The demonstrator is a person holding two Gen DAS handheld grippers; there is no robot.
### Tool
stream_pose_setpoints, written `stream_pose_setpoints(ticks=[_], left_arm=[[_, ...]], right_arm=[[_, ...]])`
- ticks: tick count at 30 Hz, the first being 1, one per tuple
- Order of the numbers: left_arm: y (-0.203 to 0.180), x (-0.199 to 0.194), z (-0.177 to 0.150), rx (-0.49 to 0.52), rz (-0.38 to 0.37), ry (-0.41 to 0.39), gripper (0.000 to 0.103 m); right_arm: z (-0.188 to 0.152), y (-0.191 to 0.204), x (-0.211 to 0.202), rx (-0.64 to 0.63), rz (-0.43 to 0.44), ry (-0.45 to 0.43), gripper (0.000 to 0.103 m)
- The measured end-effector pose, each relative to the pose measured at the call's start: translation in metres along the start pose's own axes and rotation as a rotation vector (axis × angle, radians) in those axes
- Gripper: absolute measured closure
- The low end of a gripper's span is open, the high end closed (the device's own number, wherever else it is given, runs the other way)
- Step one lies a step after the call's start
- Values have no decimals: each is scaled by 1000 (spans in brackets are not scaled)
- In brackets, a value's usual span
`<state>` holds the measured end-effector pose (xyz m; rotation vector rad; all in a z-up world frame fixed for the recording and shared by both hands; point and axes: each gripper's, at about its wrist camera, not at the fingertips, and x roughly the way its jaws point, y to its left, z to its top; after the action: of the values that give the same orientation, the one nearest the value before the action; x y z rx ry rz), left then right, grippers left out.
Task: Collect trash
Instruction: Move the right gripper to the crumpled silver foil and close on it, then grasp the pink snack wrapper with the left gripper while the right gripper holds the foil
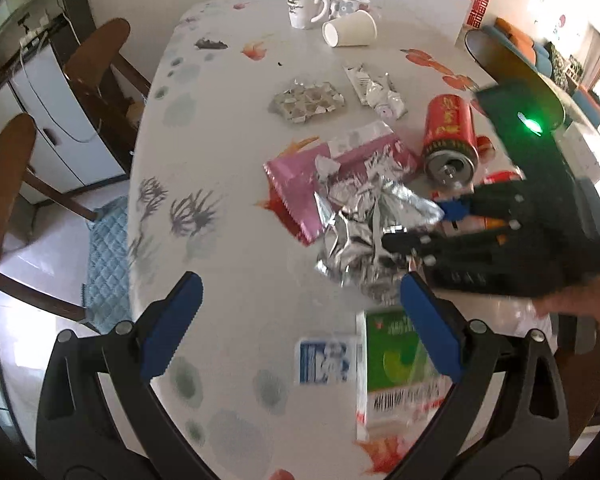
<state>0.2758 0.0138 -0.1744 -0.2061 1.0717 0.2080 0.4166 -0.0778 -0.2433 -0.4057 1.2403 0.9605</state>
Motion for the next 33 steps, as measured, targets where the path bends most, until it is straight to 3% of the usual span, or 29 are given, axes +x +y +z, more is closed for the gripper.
stream_pose_setpoints(ticks=[6, 12, 16, 19, 33], left_arm=[[10, 26, 20, -33, -27, 16, 6], [15, 48, 45, -49, -65, 24, 6], [12, 65, 58, -9, -42, 46, 6], [11, 77, 62, -18, -80, 65, 6], [2, 110, 67, -13, -73, 106, 7]], right_arm=[[-3, -3, 0, 1, 5, 7, 72], [-10, -7, -5, -8, 13, 16, 76], [-16, -15, -11, 0, 11, 19, 78], [-21, -21, -12, 7, 13, 25, 81], [-25, -25, -15, 5, 30, 27, 87]])
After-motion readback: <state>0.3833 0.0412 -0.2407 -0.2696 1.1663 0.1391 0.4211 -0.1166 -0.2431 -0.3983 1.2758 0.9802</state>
